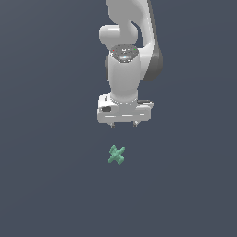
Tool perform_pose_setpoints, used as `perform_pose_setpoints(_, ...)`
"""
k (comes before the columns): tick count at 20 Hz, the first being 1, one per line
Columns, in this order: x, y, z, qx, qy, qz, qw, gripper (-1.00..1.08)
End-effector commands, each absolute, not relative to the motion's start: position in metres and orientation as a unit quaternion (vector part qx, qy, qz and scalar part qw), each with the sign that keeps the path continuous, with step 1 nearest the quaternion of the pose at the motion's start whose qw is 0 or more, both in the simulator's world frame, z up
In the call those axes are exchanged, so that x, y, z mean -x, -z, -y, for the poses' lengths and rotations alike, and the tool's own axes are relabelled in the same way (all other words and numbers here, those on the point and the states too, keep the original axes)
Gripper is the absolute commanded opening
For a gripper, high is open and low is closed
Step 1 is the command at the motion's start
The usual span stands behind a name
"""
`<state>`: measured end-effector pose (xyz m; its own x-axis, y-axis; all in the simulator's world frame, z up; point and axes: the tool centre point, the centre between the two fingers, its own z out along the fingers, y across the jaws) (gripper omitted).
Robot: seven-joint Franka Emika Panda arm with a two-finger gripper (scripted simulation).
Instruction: Pick up the object and move it to a goal position.
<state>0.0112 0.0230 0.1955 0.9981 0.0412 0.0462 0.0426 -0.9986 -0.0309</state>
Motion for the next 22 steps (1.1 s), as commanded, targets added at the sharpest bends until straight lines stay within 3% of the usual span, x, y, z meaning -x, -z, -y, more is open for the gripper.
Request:
perform_pose_setpoints(1, -0.011, -0.196, -0.023, 0.999, 0.023, 0.021, 0.016, 1.0)
perform_pose_setpoints(11, -0.008, -0.199, -0.05, 0.998, 0.021, 0.06, 0.02, 1.0)
perform_pose_setpoints(22, -0.021, -0.189, -0.041, 0.999, 0.018, 0.043, 0.018, 1.0)
